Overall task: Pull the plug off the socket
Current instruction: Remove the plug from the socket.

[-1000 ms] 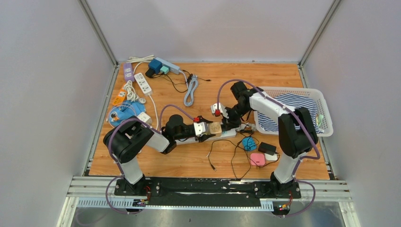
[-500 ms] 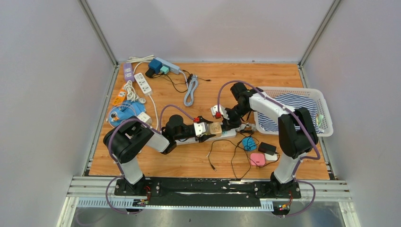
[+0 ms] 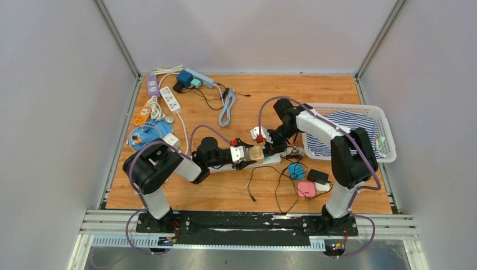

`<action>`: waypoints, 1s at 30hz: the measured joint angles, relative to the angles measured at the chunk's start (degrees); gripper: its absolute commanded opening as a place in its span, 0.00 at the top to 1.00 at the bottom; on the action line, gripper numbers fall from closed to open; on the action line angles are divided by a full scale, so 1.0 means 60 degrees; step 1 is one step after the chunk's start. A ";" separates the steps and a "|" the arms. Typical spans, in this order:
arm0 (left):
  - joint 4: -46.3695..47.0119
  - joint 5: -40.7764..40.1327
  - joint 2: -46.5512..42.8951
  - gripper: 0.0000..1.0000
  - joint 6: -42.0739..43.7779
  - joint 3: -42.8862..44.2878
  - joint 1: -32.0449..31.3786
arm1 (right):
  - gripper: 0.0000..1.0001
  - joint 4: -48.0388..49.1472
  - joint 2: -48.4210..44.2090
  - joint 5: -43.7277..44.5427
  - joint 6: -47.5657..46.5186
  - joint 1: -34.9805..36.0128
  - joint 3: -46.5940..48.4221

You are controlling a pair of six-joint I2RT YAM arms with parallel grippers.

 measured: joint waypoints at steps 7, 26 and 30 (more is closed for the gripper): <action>0.0036 -0.0011 0.0000 0.95 -0.0018 -0.0025 -0.0004 | 1.00 -0.0117 0.0000 -0.0310 0.0069 -0.0295 0.0055; 0.0106 0.0066 0.0000 0.95 -0.0106 -0.0004 -0.0051 | 1.00 -0.0379 -0.0168 -0.0510 -0.0178 -0.0350 0.0011; 0.0095 0.0091 0.0000 0.95 -0.0131 -0.0015 -0.0051 | 1.00 -0.0390 -0.0189 -0.0204 -0.0200 -0.0138 0.0007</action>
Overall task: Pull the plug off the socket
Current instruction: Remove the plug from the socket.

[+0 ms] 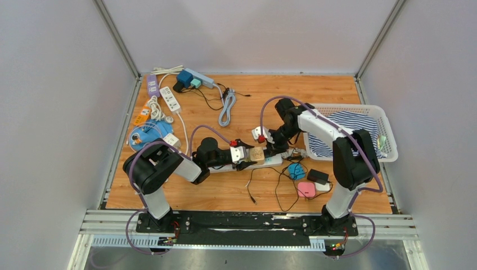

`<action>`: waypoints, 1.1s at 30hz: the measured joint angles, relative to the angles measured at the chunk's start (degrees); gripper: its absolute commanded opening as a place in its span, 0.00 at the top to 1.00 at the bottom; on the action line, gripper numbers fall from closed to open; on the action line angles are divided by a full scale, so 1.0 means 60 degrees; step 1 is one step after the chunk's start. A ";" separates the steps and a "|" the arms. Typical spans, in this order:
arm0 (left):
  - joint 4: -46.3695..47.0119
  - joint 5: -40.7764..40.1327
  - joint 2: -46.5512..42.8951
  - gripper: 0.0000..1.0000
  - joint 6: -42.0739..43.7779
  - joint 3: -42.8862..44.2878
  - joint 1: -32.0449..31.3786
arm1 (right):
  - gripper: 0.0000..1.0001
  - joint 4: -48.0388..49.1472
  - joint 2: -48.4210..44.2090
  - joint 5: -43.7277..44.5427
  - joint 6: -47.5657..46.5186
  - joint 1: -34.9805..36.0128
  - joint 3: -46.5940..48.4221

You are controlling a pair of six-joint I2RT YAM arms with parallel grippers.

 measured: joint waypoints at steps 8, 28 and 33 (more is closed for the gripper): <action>0.0025 -0.0004 0.0000 0.95 -0.0091 -0.0055 0.0000 | 1.00 0.0058 -0.0058 0.0525 0.0273 0.0222 0.0018; 0.0222 -0.0080 -0.0004 0.95 -0.0226 -0.0055 -0.0044 | 1.00 -0.0288 -0.0098 0.0095 -0.0051 0.0011 0.0138; 0.0266 -0.0138 -0.0007 0.96 -0.0262 -0.0091 -0.0044 | 1.00 -0.0277 -0.0080 0.0419 0.0117 0.0149 0.0226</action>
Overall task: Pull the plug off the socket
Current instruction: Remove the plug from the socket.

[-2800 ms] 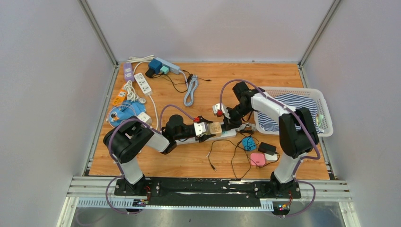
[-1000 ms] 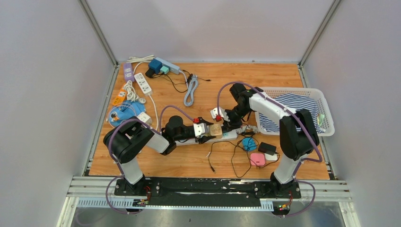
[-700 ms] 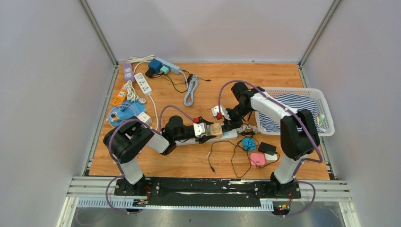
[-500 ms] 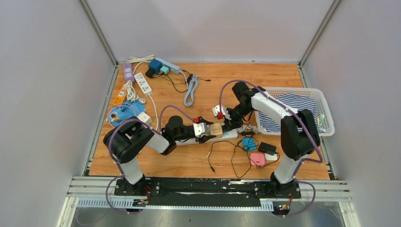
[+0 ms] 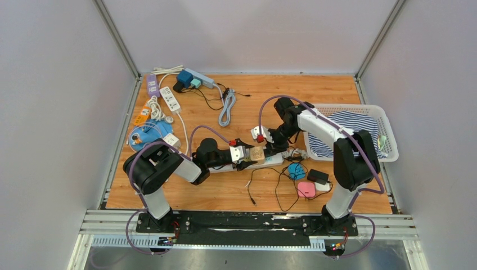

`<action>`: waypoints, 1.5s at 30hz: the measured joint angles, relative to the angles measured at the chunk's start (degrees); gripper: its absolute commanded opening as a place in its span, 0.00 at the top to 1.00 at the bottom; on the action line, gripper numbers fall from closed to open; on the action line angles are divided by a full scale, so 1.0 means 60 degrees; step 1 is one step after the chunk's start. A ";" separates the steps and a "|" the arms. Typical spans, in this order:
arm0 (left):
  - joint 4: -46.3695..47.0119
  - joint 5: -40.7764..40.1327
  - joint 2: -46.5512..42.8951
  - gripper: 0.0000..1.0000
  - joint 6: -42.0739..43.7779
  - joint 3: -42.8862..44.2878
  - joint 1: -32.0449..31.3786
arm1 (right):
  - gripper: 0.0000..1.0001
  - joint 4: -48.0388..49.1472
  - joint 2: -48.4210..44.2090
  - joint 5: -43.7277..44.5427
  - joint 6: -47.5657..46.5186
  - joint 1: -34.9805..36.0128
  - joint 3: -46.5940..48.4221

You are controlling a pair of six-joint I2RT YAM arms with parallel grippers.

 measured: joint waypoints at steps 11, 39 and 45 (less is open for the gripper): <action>0.0124 -0.0157 -0.0015 0.98 -0.0044 0.0000 -0.0015 | 1.00 -0.0044 -0.0047 -0.0539 -0.0040 -0.0302 0.0000; 0.0324 -0.0193 -0.0095 0.99 -0.0109 -0.0033 -0.0026 | 1.00 -0.0291 -0.0208 -0.0860 -0.0437 -0.0452 0.0091; 0.0240 -0.0120 -0.0095 0.99 -0.0233 -0.0168 -0.0026 | 1.00 -0.0277 -0.0106 0.0036 -0.0441 0.0117 0.0113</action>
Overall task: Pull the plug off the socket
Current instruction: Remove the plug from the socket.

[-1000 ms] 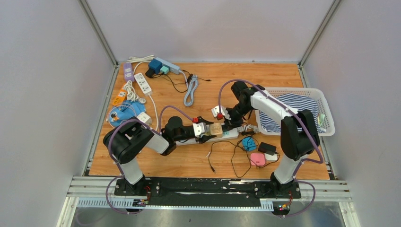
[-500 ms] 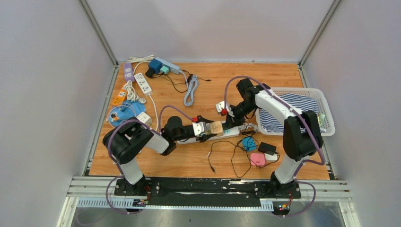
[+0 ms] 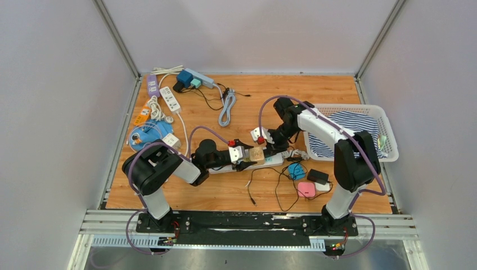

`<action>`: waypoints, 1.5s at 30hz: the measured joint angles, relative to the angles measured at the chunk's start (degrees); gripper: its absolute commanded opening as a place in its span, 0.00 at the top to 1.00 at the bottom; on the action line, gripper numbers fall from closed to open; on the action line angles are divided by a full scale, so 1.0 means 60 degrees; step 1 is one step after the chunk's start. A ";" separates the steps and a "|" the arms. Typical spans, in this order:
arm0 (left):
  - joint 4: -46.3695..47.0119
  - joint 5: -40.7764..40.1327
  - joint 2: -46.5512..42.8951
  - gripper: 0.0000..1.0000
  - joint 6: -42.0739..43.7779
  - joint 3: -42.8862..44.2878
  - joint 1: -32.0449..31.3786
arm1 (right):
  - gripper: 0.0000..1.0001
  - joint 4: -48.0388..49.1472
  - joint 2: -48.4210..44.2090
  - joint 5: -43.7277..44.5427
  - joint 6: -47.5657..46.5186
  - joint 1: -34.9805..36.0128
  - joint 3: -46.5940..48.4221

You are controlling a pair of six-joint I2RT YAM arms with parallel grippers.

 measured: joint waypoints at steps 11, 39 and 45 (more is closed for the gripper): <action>0.0087 -0.0062 0.0000 0.99 -0.0022 0.0044 0.0000 | 1.00 -0.0113 -0.0015 -0.0805 -0.0106 -0.0539 0.0000; -0.0153 -0.0215 0.0000 1.00 -0.0211 -0.0033 -0.0007 | 1.00 -0.0244 0.0444 0.0317 -0.0189 0.0226 0.0357; -0.0237 -0.0251 -0.0011 1.00 -0.0189 0.0026 -0.0007 | 1.00 -0.0233 0.0455 -0.0084 -0.0189 -0.0135 0.0331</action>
